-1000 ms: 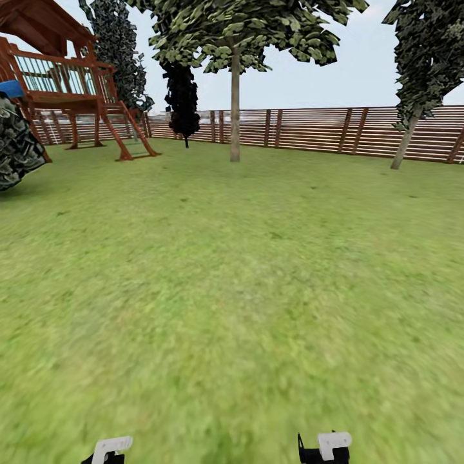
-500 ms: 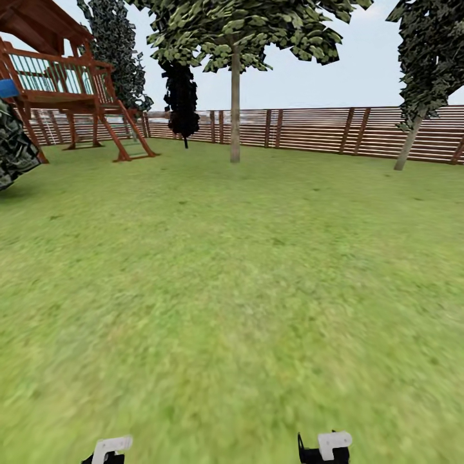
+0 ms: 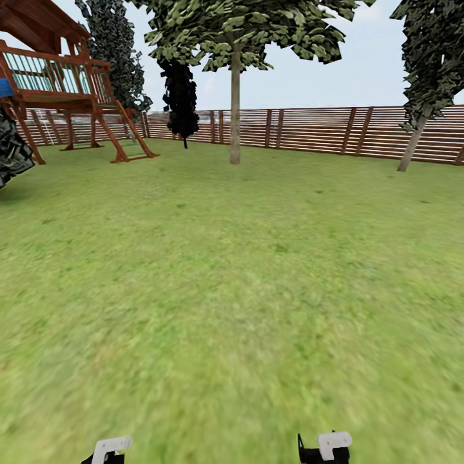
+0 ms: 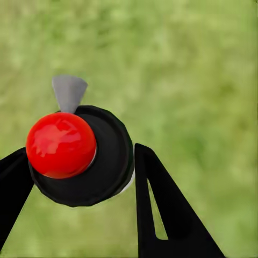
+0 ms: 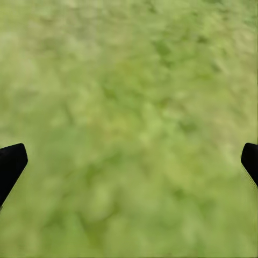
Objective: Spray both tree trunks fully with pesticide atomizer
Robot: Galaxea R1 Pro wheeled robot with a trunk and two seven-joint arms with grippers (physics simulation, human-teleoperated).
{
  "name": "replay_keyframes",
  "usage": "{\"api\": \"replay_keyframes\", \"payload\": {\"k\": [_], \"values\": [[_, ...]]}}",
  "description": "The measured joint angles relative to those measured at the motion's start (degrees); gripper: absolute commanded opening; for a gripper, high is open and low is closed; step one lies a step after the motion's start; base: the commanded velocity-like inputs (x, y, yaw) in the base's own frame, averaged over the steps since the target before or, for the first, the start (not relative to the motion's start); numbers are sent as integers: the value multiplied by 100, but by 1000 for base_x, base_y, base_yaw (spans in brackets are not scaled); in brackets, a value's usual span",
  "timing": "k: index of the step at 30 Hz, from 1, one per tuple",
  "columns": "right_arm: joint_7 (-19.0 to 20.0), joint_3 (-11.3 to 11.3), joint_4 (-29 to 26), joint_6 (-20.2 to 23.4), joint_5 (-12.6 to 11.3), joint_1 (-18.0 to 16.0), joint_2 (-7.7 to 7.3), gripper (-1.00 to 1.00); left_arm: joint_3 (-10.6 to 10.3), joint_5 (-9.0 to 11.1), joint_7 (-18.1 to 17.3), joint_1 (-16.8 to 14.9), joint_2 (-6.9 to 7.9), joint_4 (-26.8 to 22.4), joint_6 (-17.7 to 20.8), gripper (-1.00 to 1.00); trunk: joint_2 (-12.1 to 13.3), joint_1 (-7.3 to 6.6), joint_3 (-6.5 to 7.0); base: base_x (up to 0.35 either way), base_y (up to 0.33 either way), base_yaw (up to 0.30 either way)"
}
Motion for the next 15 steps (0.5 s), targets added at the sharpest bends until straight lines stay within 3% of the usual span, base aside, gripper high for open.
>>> {"api": "replay_keyframes", "payload": {"k": [15], "values": [[0,0,0,0,0,0,0,100,0,0,0,0,0,0,0,-100,0,0,0,339,0,0]]}}
